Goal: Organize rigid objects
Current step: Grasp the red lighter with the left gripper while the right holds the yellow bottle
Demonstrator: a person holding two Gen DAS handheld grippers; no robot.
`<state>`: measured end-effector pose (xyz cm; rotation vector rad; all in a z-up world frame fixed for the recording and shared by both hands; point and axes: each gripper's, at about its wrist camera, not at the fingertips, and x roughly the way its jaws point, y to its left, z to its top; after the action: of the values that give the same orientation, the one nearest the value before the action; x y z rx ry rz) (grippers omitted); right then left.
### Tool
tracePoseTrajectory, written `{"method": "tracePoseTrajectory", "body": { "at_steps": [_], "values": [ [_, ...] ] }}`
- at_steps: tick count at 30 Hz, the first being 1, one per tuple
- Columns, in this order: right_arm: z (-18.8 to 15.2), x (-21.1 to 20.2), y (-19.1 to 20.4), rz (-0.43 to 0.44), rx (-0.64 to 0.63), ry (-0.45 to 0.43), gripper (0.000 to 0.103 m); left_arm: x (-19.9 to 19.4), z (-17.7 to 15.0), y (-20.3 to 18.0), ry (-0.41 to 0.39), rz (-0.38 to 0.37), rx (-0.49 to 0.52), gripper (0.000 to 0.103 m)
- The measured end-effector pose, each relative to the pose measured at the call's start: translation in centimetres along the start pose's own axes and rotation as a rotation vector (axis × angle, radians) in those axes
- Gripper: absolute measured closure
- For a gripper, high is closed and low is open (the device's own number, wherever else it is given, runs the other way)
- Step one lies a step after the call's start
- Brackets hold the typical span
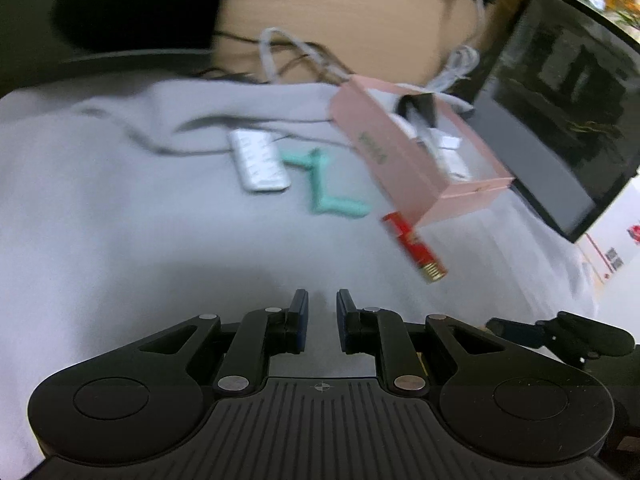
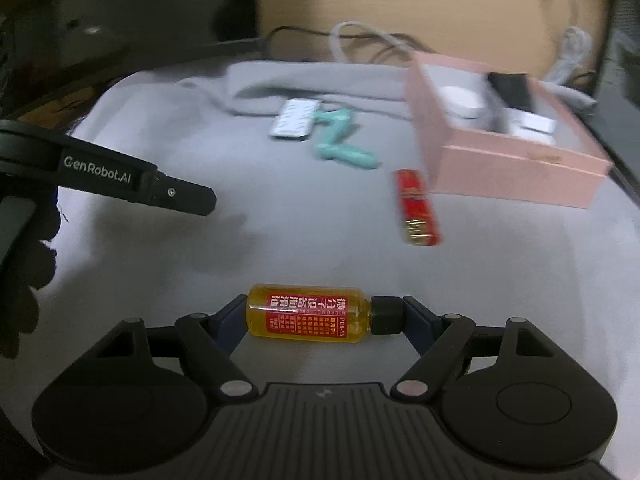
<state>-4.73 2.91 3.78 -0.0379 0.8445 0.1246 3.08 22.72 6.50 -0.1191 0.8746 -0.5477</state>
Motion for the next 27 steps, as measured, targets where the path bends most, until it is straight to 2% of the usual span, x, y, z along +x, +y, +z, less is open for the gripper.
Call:
{"method": "tracePoseTrajectory", "body": {
  "at_steps": [7,10,12,15,17,20,27],
  "values": [
    [0.4,-2.3,-4.7,-0.174,0.056,-0.022,0.023,4.3,2.5,-4.6,0.035,-0.094,0.035,0.086],
    [0.6,-2.7,-7.4,-0.231,0.088,-0.013,0.023,6.0,2.6,-6.9,0.051,-0.105,0.031,0.086],
    [0.6,-2.8,-8.9,-0.262,0.106,-0.005,0.023,7.2,2.5,-8.6,0.042,-0.072,0.043,0.086],
    [0.5,-2.8,-10.9,-0.284,0.112,0.000,0.023,8.5,2.1,-10.6,0.011,0.031,0.078,0.086],
    [0.6,-2.6,-11.9,-0.283,0.102,-0.001,0.023,9.6,1.6,-11.4,0.021,0.093,0.082,0.086],
    [0.5,-2.1,-13.1,-0.273,0.076,-0.006,0.023,9.9,1.3,-12.1,0.000,0.132,0.091,0.086],
    [-0.1,-0.1,-15.1,-0.256,0.008,-0.017,0.023,10.8,1.6,-13.7,0.007,0.218,0.112,0.082]
  ]
}}
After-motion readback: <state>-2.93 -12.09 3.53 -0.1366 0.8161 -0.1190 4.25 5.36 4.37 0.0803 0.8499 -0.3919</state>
